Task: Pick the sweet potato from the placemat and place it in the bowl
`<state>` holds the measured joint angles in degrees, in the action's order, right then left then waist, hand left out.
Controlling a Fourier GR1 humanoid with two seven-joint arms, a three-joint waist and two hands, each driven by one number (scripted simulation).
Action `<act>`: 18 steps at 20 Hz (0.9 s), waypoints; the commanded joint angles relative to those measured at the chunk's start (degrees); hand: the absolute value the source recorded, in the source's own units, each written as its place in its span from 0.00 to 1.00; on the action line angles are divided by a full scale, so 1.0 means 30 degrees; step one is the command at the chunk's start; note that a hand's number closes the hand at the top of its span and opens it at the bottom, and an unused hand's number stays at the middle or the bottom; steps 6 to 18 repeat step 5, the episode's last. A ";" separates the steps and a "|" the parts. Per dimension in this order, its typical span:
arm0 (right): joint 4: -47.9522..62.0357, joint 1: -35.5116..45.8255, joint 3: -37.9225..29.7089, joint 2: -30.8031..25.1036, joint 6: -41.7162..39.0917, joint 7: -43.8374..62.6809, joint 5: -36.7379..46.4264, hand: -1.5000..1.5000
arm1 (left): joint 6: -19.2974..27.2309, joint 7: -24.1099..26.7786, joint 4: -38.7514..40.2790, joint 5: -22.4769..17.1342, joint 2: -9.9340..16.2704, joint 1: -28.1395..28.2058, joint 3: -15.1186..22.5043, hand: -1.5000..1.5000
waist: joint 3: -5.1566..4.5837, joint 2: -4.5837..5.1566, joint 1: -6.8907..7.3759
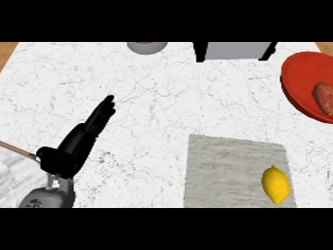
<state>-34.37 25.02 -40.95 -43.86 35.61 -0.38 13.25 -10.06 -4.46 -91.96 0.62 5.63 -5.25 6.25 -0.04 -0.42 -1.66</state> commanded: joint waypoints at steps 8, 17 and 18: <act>-0.6366 -0.7417 -0.2286 0.1543 -0.4138 -0.1062 -0.3693 0.00 | -0.0058 -0.0523 -0.0853 -0.0003 0.0054 0.0298 -0.0041 0.50 | -0.0024 -0.0037 -0.0123; -0.6366 -0.7417 -0.2286 0.1543 -0.4138 -0.1062 -0.3693 0.00 | -0.0058 -0.0523 -0.0853 -0.0003 0.0054 0.0298 -0.0041 0.50 | -0.0024 -0.0037 -0.0123; -0.6366 -0.7417 -0.2286 0.1543 -0.4138 -0.1062 -0.3693 0.00 | -0.0058 -0.0523 -0.0853 -0.0003 0.0054 0.0298 -0.0041 0.50 | -0.0024 -0.0037 -0.0123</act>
